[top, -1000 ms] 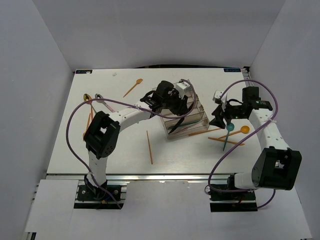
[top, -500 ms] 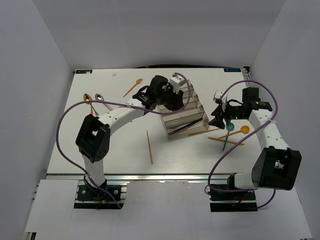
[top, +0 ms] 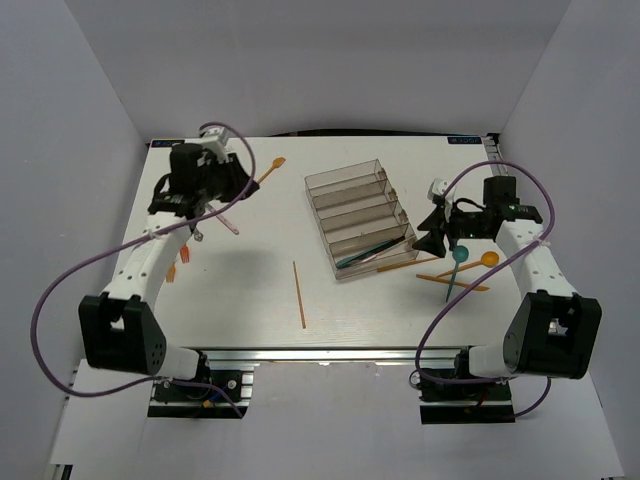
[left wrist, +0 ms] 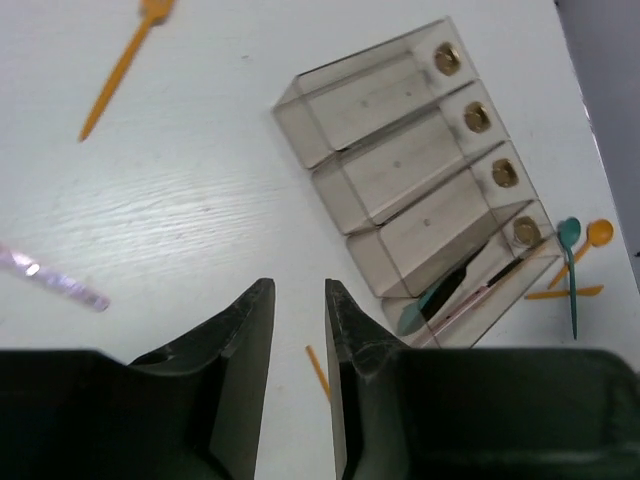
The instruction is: Sort the eating utensils into containers
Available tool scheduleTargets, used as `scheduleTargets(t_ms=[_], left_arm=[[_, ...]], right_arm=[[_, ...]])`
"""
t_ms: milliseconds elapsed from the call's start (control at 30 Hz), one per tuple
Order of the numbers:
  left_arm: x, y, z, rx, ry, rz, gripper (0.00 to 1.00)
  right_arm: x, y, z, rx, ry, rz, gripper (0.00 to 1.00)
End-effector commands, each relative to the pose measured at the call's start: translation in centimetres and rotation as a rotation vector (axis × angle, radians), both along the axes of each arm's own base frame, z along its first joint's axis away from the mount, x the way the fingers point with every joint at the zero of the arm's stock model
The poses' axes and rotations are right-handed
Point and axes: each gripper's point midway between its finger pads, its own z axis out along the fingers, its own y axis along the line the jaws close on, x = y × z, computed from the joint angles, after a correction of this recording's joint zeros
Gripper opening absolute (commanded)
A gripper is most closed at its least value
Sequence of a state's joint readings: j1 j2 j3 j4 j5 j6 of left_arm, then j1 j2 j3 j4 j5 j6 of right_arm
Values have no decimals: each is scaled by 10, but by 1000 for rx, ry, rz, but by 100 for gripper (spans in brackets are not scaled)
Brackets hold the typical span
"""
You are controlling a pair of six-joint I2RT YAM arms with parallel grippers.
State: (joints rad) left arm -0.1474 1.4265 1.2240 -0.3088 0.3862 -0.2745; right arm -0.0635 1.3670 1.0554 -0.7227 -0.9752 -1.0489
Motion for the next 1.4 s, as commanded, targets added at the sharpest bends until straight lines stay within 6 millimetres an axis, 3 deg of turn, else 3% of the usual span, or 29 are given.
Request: scheduleTargets(t_ms=[0, 133, 267, 467, 667, 933, 1067, 1200, 1367], left_arm=[[-23, 37, -5, -48, 73, 104, 37], [-28, 83, -21, -82, 137, 244, 34], [-30, 94, -36, -83, 174, 282, 34], [-27, 90, -59, -107, 237, 270, 33], [-30, 81, -69, -165, 229, 247, 34], [-46, 73, -76, -205, 171, 221, 35], [-59, 71, -85, -204, 176, 219, 36], [-68, 75, -89, -179, 180, 238, 37], [-67, 77, -81, -156, 165, 241, 38]], right_arm=[[2, 7, -1, 56, 14, 15, 61], [6, 6, -10, 49, 35, 25, 61], [15, 3, -13, 37, 39, 21, 61], [14, -10, -26, -77, 71, 24, 61], [-25, -44, -48, -221, 117, 126, 63], [-12, -90, -61, -376, 215, 5, 62], [3, -92, -57, -365, 267, -75, 60], [9, -75, -58, -402, 245, -62, 59], [-1, -65, -68, -438, 262, -36, 60]])
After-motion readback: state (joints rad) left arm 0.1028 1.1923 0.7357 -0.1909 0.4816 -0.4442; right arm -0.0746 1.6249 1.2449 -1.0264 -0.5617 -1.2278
